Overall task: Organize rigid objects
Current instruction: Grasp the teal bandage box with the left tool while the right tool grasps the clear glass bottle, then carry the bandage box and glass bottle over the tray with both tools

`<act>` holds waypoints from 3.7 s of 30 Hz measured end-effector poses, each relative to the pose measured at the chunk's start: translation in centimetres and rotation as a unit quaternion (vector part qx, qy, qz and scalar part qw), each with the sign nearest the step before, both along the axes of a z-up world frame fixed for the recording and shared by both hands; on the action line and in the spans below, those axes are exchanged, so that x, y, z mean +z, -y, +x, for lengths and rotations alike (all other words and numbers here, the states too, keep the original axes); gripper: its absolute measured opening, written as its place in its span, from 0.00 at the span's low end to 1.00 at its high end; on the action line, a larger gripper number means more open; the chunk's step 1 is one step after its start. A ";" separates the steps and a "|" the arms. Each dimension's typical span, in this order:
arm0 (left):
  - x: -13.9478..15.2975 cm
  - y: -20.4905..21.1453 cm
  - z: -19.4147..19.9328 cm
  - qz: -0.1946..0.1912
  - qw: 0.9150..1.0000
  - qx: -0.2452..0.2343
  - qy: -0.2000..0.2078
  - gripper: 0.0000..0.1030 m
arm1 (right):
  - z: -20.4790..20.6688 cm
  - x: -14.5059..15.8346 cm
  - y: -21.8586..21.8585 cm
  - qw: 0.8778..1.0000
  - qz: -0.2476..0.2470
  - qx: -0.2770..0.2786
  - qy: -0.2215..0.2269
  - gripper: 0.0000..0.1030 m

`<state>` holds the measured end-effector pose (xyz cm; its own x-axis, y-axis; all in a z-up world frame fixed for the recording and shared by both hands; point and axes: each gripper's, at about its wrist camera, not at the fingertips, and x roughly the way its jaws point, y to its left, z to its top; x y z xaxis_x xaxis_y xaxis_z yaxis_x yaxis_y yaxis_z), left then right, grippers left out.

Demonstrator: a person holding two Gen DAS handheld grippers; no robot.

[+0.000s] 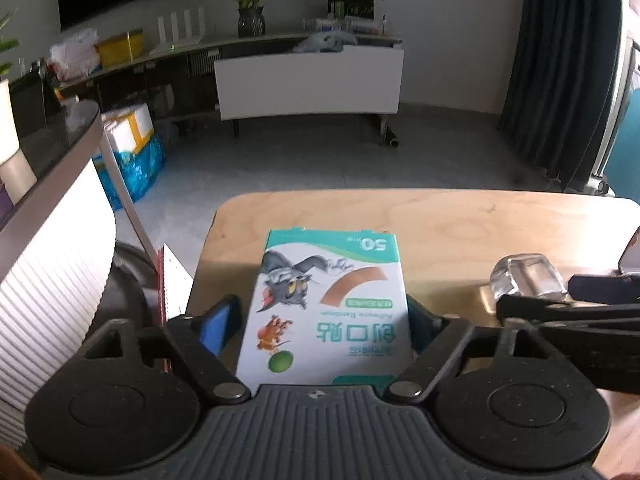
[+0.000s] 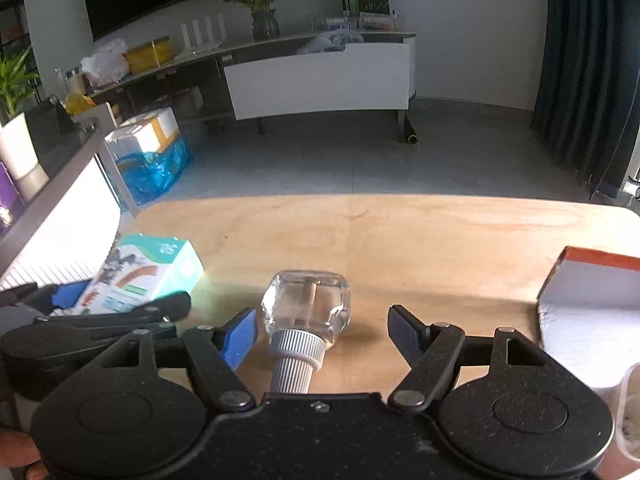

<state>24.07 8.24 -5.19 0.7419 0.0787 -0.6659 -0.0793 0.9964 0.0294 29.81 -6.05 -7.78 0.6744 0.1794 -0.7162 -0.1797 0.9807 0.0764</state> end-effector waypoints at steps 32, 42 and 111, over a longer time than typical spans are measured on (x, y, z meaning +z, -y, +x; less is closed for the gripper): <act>6.9 4.9 -15.0 -0.053 0.998 0.031 0.015 0.69 | -16.0 9.6 6.4 0.998 0.016 0.007 0.063 0.58; 7.5 6.9 -17.4 -0.058 0.998 0.015 0.028 0.69 | -20.4 11.0 8.3 0.996 0.016 0.004 0.083 0.58; 7.7 18.3 -19.3 -0.068 0.991 -0.115 0.028 0.69 | -27.5 13.0 22.0 0.985 0.015 -0.116 0.129 0.58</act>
